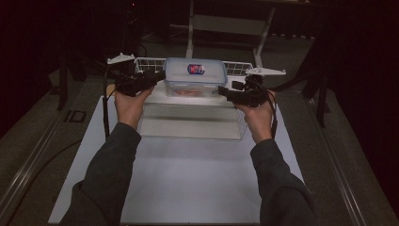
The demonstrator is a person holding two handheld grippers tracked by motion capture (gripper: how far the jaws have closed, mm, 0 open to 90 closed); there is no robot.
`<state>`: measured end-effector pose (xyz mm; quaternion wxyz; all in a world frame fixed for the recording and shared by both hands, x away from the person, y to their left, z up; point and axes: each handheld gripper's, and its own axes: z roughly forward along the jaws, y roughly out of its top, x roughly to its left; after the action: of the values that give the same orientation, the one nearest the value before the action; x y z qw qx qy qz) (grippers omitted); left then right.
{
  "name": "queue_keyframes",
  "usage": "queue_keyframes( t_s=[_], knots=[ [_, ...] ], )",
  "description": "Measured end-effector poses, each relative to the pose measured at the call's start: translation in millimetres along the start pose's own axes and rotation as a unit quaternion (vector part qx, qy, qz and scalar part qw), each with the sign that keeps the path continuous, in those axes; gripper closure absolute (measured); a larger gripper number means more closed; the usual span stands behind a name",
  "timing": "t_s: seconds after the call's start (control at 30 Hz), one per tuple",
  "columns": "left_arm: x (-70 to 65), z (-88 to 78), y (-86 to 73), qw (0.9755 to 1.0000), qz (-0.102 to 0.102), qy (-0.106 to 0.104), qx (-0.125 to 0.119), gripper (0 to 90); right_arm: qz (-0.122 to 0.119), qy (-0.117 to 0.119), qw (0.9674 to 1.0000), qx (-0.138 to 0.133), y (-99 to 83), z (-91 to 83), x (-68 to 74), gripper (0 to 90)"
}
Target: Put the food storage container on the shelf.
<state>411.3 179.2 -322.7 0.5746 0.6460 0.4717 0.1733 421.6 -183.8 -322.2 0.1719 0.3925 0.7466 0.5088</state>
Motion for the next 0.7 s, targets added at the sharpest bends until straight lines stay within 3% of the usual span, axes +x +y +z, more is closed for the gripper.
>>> queue_keyframes(
  t_s=[0.13, 0.27, 0.4, 0.57, 0.67, 0.7],
  knots=[
    [-7.0, -20.8, -3.0, 0.9989, 0.046, 0.006, 0.01, 46.6, -0.05, -0.011, 0.9984, 0.022, -3.8, -13.8, 5.1, 33.7],
    [-10.3, -46.4, -16.7, 0.9967, 0.081, 0.008, 0.008, 43.6, -0.067, -0.008, 0.9974, 0.025, -12.8, -32.8, 6.1, 33.7],
    [-10.5, -72.3, -36.5, 0.9957, 0.092, -0.01, 0.001, 41.7, -0.069, 0.005, 0.9974, 0.018, -32.7, -52.8, 6.4, 32.3],
    [-9.7, -104.6, -73.1, 0.9922, 0.124, 0.013, 0.001, 38.2, -0.089, 0.005, 0.9958, 0.017, -68.7, -77.9, 11.3, 28.7],
    [-6.8, -122.3, -98.8, 0.991, 0.131, 0.026, 0.007, 36.6, -0.088, 0.006, 0.9961, 0.004, -92.6, -95.1, 12.6, 27.1],
    [-5.7, -127.6, -107.8, 0.992, 0.123, 0.026, 0.005, 36.1, -0.088, 0.002, 0.9961, 0.002, -100.5, -100.2, 12.7, 26.5]
  ],
)
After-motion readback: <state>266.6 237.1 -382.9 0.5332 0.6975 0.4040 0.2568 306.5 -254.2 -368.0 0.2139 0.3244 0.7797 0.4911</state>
